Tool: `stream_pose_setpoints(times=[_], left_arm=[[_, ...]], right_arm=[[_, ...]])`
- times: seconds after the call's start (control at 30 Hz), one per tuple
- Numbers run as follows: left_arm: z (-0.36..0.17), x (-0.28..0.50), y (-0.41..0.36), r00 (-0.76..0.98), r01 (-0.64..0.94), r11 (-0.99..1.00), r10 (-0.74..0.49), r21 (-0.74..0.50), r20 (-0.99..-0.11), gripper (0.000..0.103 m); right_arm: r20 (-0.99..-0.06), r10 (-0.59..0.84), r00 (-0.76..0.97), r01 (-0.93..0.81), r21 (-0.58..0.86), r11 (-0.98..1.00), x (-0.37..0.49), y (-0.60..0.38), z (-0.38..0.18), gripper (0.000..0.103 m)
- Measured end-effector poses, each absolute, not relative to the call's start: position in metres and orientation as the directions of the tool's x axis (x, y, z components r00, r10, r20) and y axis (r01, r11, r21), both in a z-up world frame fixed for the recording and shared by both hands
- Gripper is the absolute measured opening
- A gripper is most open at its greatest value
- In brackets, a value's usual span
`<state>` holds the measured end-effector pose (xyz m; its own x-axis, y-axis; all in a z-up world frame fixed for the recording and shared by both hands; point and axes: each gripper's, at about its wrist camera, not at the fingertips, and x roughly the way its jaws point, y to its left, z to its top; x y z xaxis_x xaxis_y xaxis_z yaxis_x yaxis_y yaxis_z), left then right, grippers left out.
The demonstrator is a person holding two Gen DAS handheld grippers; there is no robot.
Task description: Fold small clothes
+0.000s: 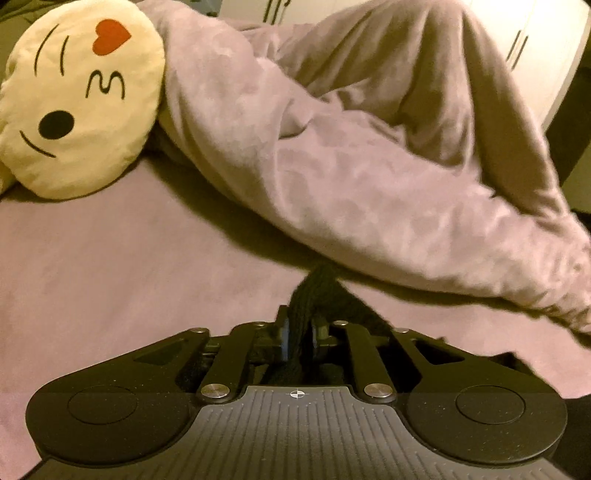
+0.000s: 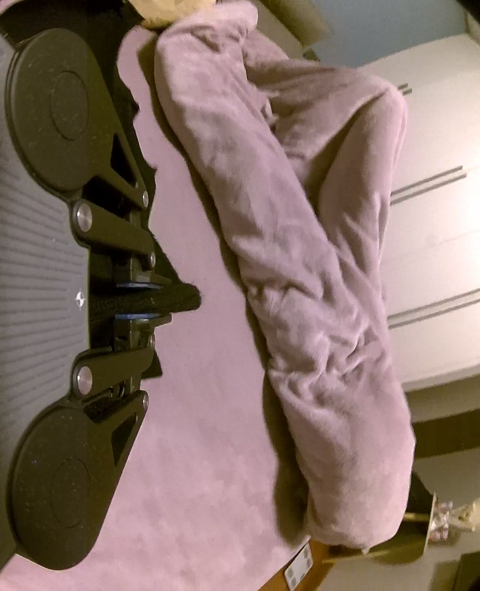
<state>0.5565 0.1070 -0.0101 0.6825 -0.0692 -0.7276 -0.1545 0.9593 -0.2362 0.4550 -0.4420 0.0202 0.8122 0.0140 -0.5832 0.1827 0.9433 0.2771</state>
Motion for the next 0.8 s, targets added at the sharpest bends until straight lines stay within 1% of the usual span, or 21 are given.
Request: stream_pose_setpoints(times=[0.03,0.07,0.1,0.13,0.17,0.2,0.27,0.33,0.43,0.57,0.6,0.63,0.7,0.77,0.8], left_arm=[[-0.015,0.558,0.106,0.666,-0.160,0.963,-0.055,-0.215,-0.744,0.034],[-0.021,0.560,0.105,0.644,-0.162,0.967,-0.049,-0.198,-0.764,0.040],[-0.026,0.560,0.106,0.625,-0.165,0.967,-0.049,-0.193,-0.779,0.044],[-0.030,0.556,0.107,0.618,-0.160,0.966,-0.064,-0.204,-0.784,0.047],[-0.033,0.553,0.108,0.614,-0.151,0.966,-0.075,-0.210,-0.786,0.050],[-0.036,0.549,0.109,0.604,-0.139,0.969,-0.082,-0.206,-0.793,0.056],[-0.042,0.543,0.109,0.581,-0.114,0.972,-0.102,-0.204,-0.808,0.060],[-0.045,0.539,0.109,0.566,-0.093,0.973,-0.124,-0.213,-0.815,0.068],[-0.050,0.540,0.105,0.548,-0.089,0.970,-0.143,-0.227,-0.824,0.072],[-0.051,0.543,0.100,0.545,-0.086,0.966,-0.159,-0.243,-0.823,0.072],[-0.052,0.543,0.099,0.546,-0.079,0.968,-0.156,-0.237,-0.823,0.072],[-0.053,0.543,0.099,0.546,-0.073,0.970,-0.155,-0.231,-0.823,0.072],[-0.055,0.541,0.101,0.545,-0.066,0.969,-0.164,-0.237,-0.822,0.071],[-0.057,0.540,0.103,0.541,-0.072,0.967,-0.167,-0.244,-0.824,0.069],[-0.058,0.540,0.105,0.537,-0.077,0.965,-0.173,-0.252,-0.826,0.065]], right_arm=[[-0.597,-0.008,0.802,0.206,0.265,0.942,0.458,-0.442,0.015,0.013],[-0.607,-0.026,0.795,0.224,0.253,0.941,0.459,-0.442,0.011,0.015],[-0.610,-0.042,0.791,0.242,0.249,0.938,0.458,-0.443,0.008,0.019],[-0.613,-0.043,0.789,0.257,0.265,0.930,0.455,-0.445,0.005,0.020],[-0.620,-0.005,0.784,0.249,0.308,0.918,0.452,-0.449,0.001,0.023],[-0.631,0.021,0.776,0.245,0.331,0.911,0.448,-0.450,-0.003,0.025],[-0.667,0.031,0.745,0.229,0.299,0.926,0.442,-0.447,-0.012,0.027],[-0.692,0.064,0.720,0.194,0.288,0.938,0.440,-0.444,-0.019,0.029],[-0.697,0.090,0.712,0.165,0.290,0.943,0.441,-0.437,-0.023,0.030],[-0.645,0.118,0.755,0.130,0.323,0.937,0.439,-0.429,-0.010,0.048],[-0.633,0.123,0.764,0.109,0.315,0.943,0.438,-0.426,-0.006,0.050],[-0.628,0.132,0.767,0.079,0.298,0.951,0.437,-0.421,-0.003,0.050],[-0.637,0.139,0.758,0.028,0.244,0.969,0.434,-0.412,-0.002,0.056],[-0.679,0.103,0.727,0.001,0.150,0.989,0.436,-0.400,-0.007,0.056],[-0.701,0.067,0.710,0.001,0.097,0.995,0.439,-0.396,-0.013,0.055]])
